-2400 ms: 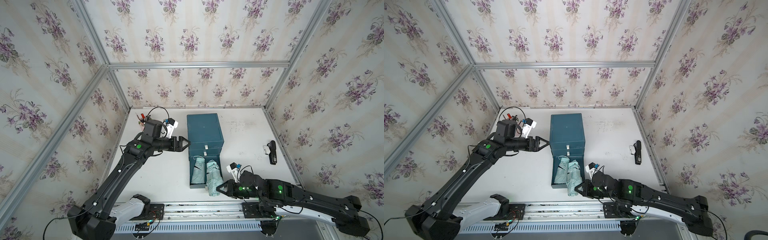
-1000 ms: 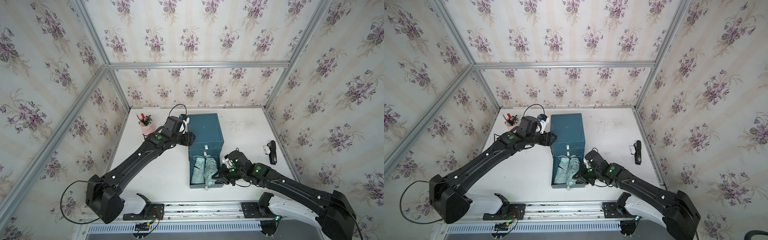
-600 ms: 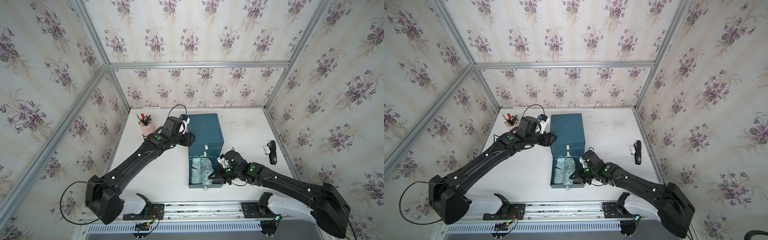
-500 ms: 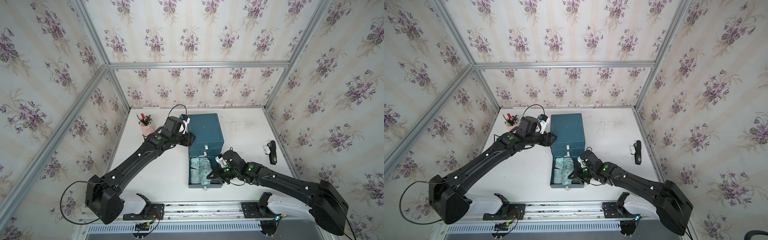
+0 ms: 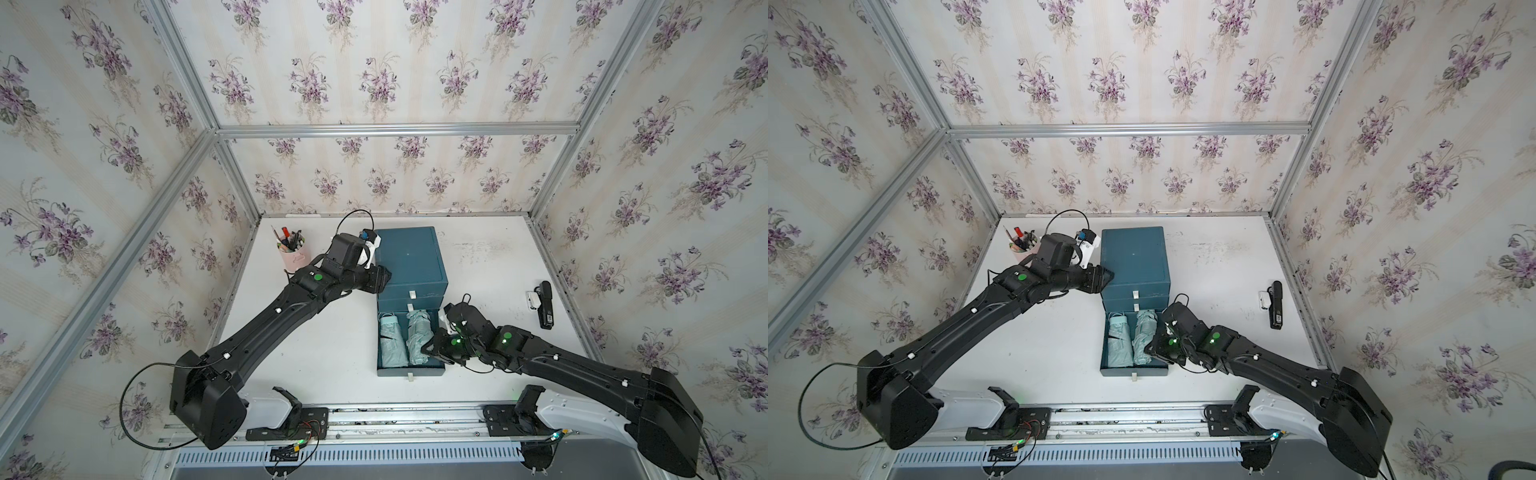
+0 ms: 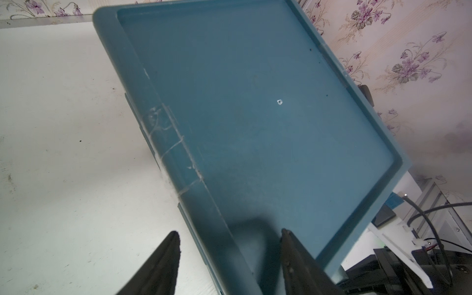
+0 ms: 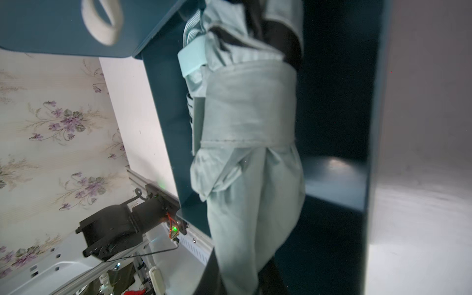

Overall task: Place the umbrella in the drawer by color
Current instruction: Place the umbrella in the drawer.

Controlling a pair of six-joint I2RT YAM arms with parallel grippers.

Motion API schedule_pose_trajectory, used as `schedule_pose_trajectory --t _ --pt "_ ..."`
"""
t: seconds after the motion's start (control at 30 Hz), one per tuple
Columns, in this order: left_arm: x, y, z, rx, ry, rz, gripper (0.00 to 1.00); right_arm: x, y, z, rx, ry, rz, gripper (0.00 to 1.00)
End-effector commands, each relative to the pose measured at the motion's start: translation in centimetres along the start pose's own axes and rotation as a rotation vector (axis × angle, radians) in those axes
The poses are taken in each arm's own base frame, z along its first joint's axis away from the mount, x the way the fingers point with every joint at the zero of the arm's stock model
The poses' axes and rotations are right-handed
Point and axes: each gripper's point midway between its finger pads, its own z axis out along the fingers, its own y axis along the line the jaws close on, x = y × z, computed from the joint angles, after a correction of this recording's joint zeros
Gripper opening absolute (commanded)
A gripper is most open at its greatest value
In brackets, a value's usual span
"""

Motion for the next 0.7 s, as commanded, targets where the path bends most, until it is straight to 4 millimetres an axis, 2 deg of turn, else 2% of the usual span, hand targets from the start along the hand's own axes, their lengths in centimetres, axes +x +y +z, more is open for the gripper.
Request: schedule_pose_trajectory --t 0.0,0.03,0.1,0.13,0.2,0.27,0.43,0.53,0.67 --pt "5.2 2.1 -0.1 -0.091 0.200 0.010 0.61 -1.5 0.0 0.0 0.009 -0.085 -0.050 0.00" --pt "5.2 2.2 -0.1 -0.093 0.199 0.009 0.61 -1.5 0.0 0.1 0.003 -0.085 -0.056 0.05" --pt "5.2 2.2 -0.2 -0.095 0.199 0.009 0.62 -1.4 -0.1 0.4 -0.002 -0.079 -0.063 0.28" --pt "5.2 2.2 -0.2 -0.096 0.198 0.009 0.62 -1.4 -0.2 0.5 0.001 -0.079 -0.064 0.35" --pt "5.2 2.3 -0.4 -0.104 0.192 0.009 0.63 -1.5 -0.3 0.3 0.004 -0.089 -0.071 0.47" --pt "5.1 2.4 -0.5 -0.106 0.187 0.009 0.64 -1.6 -0.6 0.0 0.013 -0.104 -0.075 0.54" --pt "4.8 2.5 -0.7 -0.116 0.175 0.002 0.67 -1.6 -0.4 -0.7 0.022 -0.127 -0.096 0.61" --pt "4.4 2.5 -0.8 -0.122 0.165 -0.009 0.70 -1.6 -0.5 -1.6 0.111 -0.189 -0.150 0.61" --pt "3.9 2.3 -1.1 -0.114 0.130 -0.031 0.75 -0.5 -0.3 -2.9 0.247 -0.287 -0.241 0.61"
